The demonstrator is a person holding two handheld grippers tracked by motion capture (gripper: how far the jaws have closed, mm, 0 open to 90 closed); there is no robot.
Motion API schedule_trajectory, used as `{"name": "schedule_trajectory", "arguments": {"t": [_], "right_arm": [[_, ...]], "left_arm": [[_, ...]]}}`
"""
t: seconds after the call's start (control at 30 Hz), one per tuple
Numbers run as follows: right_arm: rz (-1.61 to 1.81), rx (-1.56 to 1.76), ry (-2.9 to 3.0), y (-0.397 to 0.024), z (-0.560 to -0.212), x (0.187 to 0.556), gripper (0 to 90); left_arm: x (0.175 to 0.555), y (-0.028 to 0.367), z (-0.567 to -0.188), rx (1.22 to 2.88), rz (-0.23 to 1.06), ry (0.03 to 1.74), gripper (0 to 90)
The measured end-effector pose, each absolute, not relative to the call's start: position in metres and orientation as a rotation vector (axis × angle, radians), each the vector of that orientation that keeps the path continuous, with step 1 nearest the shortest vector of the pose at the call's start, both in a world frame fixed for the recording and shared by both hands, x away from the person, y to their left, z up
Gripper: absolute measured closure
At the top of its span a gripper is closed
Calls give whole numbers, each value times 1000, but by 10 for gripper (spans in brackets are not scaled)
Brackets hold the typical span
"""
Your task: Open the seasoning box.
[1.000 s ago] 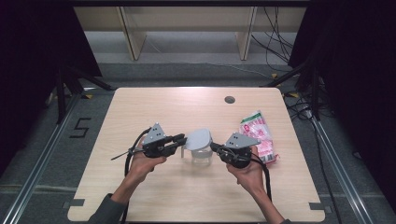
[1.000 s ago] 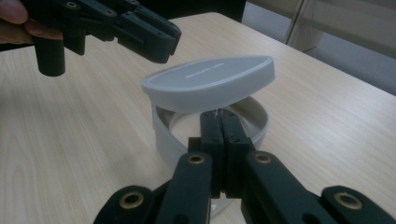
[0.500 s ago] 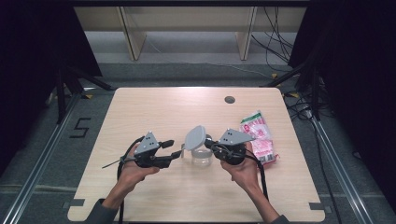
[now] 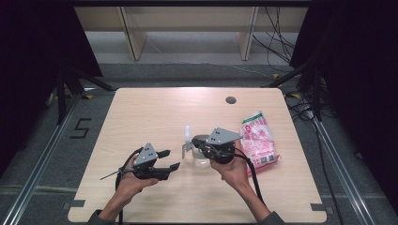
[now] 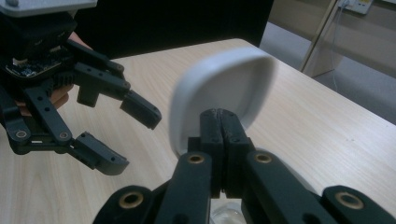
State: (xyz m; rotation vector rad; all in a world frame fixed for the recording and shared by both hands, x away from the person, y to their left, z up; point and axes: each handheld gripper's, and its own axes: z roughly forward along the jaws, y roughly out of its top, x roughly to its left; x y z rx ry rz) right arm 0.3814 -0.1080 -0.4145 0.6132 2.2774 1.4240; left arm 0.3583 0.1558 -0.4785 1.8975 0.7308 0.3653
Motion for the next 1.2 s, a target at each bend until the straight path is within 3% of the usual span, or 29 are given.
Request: {"name": "schedule_trajectory", "arguments": {"t": [0.27,0.5,0.63,0.67,0.87,1.2], "right_arm": [[1413,727,2179,-168,-409,386,863],[1350,919,2116,-231,-419,385,780],[1328,980,2090,-249,-423,391,713],[1301,1009,2070,-260,-426,395,654],[1247,1134,2030,-296,-435,404,565],[1198,1232,2013,-325,-449,420,531]], "left_arm": [[351,158,-480,1886,354,740,345],[347,154,-486,1902,342,739,327],[346,153,-488,1907,346,745,325],[346,154,-490,1909,343,723,323],[344,154,-493,1912,331,744,320],[346,155,-495,1917,347,732,317]]}}
